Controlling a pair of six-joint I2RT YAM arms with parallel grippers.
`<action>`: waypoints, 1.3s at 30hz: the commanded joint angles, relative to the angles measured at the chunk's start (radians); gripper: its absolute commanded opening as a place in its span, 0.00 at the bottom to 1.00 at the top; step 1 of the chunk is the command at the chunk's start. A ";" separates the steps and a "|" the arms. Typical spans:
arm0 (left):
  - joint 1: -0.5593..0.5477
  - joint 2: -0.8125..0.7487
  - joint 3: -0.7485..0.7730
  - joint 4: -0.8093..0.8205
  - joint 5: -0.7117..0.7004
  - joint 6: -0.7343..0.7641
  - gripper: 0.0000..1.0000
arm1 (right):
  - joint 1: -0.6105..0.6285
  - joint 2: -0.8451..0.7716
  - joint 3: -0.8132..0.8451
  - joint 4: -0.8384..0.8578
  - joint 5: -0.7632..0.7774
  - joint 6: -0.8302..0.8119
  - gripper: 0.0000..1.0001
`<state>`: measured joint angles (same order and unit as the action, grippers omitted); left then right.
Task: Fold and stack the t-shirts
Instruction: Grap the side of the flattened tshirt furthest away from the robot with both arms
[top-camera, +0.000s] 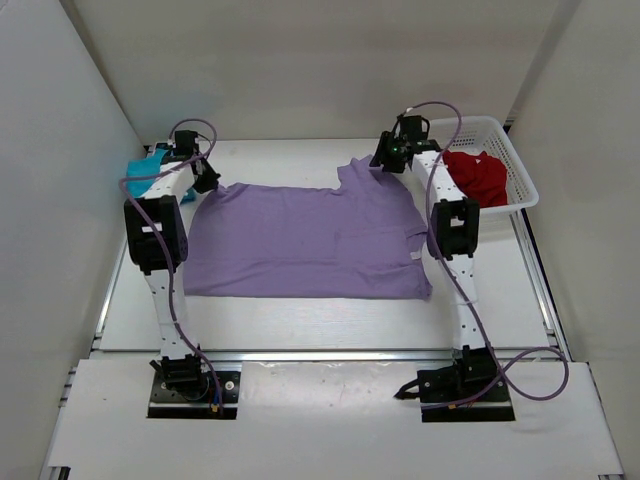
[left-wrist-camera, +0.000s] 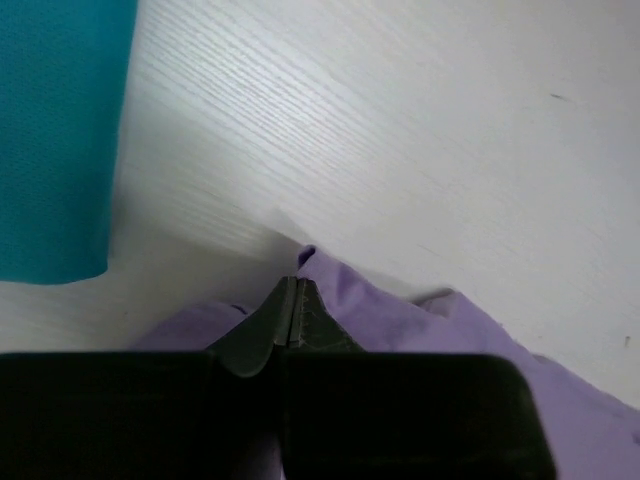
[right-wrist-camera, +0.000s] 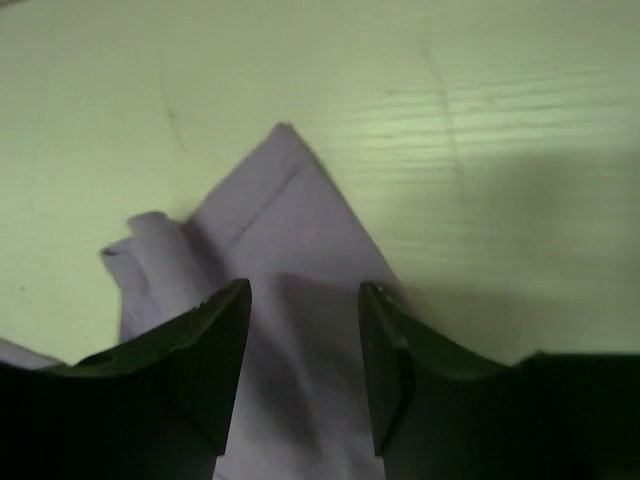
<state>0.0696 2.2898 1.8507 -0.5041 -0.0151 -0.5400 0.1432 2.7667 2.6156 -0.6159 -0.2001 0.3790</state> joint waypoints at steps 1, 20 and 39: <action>-0.001 -0.096 -0.024 0.064 0.024 -0.009 0.00 | -0.037 -0.056 -0.080 -0.025 -0.071 0.046 0.46; -0.004 -0.116 -0.054 0.087 0.044 -0.017 0.00 | -0.080 -0.093 0.005 0.012 -0.067 0.103 0.52; -0.002 -0.199 -0.205 0.188 0.098 -0.066 0.00 | -0.016 -0.006 0.004 -0.189 0.039 -0.048 0.36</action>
<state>0.0616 2.1971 1.6699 -0.3683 0.0525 -0.5888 0.1242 2.7487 2.6213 -0.7151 -0.1581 0.3630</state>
